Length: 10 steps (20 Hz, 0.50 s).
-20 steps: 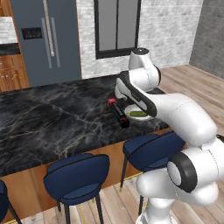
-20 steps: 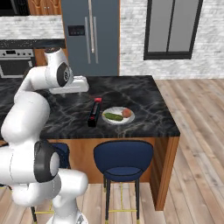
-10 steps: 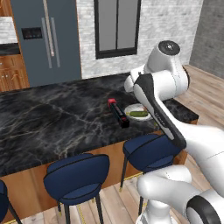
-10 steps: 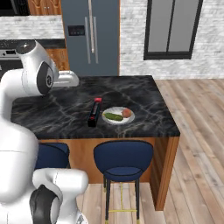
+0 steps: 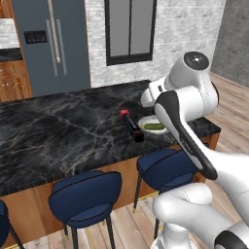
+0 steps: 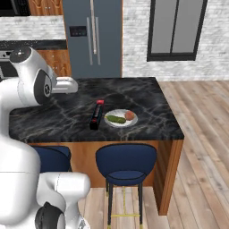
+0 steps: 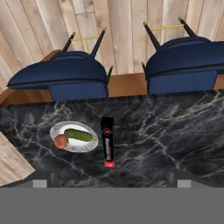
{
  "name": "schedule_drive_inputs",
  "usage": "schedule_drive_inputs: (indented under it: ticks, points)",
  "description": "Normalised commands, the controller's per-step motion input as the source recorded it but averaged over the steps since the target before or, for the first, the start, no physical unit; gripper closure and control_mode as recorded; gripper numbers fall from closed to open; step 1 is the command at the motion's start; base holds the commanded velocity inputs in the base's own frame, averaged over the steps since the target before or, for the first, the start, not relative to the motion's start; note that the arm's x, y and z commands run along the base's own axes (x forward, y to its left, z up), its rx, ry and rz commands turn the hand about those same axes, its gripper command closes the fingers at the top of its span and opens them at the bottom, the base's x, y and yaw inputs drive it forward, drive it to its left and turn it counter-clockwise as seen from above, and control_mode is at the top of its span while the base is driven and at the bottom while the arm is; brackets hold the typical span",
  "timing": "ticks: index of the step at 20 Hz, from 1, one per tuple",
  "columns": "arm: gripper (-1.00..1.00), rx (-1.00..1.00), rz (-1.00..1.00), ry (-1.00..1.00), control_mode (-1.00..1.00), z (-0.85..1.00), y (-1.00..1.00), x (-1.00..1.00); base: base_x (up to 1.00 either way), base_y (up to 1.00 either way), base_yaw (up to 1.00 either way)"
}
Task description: Retrieve the tupperware and aluminum foil from the cabinet and place them on the dining counter near the plate with cucumber and onion to prepare for storing leftovers.
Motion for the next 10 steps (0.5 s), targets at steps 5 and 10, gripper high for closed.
schedule_drive_inputs:
  ticks: [5,10]
  points:
    - [-1.00,0.00,0.00,0.00,-1.00,0.00,0.00,0.00,0.00,0.00,0.00]
    - [-1.00,0.00,0.00,0.00,-1.00,0.00,0.00,0.00,0.00,0.00,0.00]
